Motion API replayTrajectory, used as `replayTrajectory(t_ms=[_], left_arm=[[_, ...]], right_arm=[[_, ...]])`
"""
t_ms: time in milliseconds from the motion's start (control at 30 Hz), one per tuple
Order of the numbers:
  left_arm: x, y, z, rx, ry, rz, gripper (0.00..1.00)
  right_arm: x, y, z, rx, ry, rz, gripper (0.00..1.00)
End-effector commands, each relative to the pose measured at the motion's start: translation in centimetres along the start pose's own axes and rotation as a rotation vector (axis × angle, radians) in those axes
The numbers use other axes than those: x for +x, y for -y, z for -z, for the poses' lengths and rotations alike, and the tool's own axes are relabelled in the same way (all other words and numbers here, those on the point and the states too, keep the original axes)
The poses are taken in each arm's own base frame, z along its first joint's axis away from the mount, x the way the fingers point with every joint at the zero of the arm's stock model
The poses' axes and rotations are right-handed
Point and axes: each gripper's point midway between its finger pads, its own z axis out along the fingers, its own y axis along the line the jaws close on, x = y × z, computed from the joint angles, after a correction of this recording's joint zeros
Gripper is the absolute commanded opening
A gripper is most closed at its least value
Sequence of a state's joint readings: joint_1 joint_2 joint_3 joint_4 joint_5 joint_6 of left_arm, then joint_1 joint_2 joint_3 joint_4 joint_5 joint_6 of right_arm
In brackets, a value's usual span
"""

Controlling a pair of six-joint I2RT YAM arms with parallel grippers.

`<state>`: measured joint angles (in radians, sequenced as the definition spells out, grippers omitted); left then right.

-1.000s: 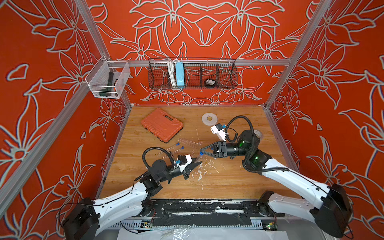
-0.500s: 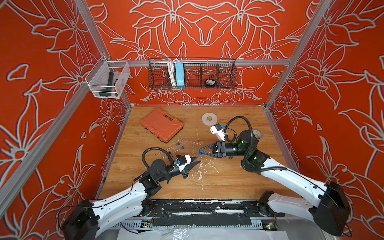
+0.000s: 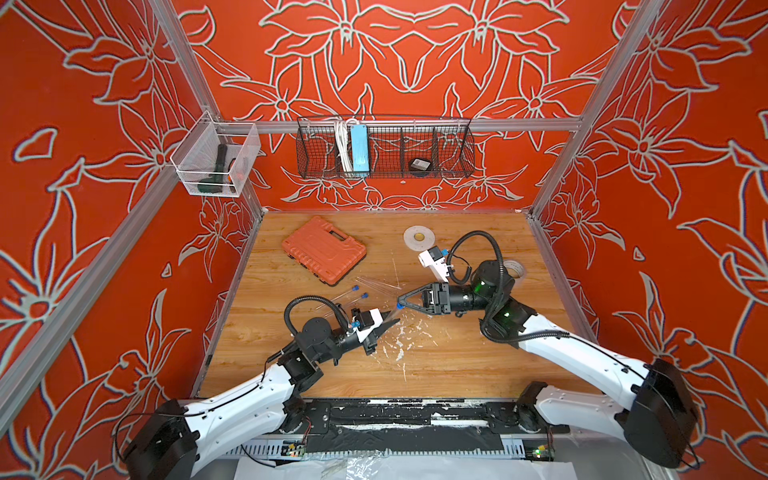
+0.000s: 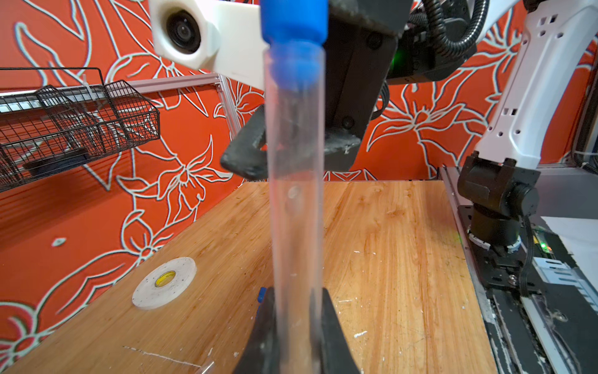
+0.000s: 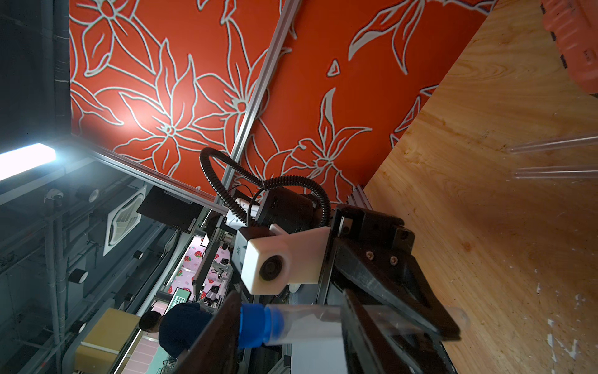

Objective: Insert stoppers into test tubes
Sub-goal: Insert the stopper into the test tube.

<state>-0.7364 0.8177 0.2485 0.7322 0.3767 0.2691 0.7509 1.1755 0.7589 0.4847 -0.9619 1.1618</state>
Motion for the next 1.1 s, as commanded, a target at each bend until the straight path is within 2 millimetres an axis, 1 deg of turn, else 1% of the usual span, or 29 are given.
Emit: replayTrajectory(t_ms=[0,400,633,867,1067], left_arm=[[-12.1,-1.6,1.4,-0.063,0.375,-0.17,0.0],[-13.7,-2.0,1.8,-0.077,0.42,-0.188,0.0],[-14.7,-2.3,2.5,-0.099,0.458,-0.193,0.0],[-15.6,-2.7,3.1,-0.124,0.481,-0.205,0.0],[-15.7,-2.7,3.0,-0.126,0.459,-0.251,0.0]], right_arm=[[3.9,6.8,-0.3,0.17,-0.096,-0.202,0.49],[4.8,9.4,-0.6,0.212,-0.13,-0.228,0.48],[5.5,11.1,-0.7,0.241,-0.152,-0.252,0.46],[6.1,12.5,-0.4,0.289,-0.162,-0.272,0.45],[6.6,13.9,0.1,0.355,-0.172,-0.292,0.44]])
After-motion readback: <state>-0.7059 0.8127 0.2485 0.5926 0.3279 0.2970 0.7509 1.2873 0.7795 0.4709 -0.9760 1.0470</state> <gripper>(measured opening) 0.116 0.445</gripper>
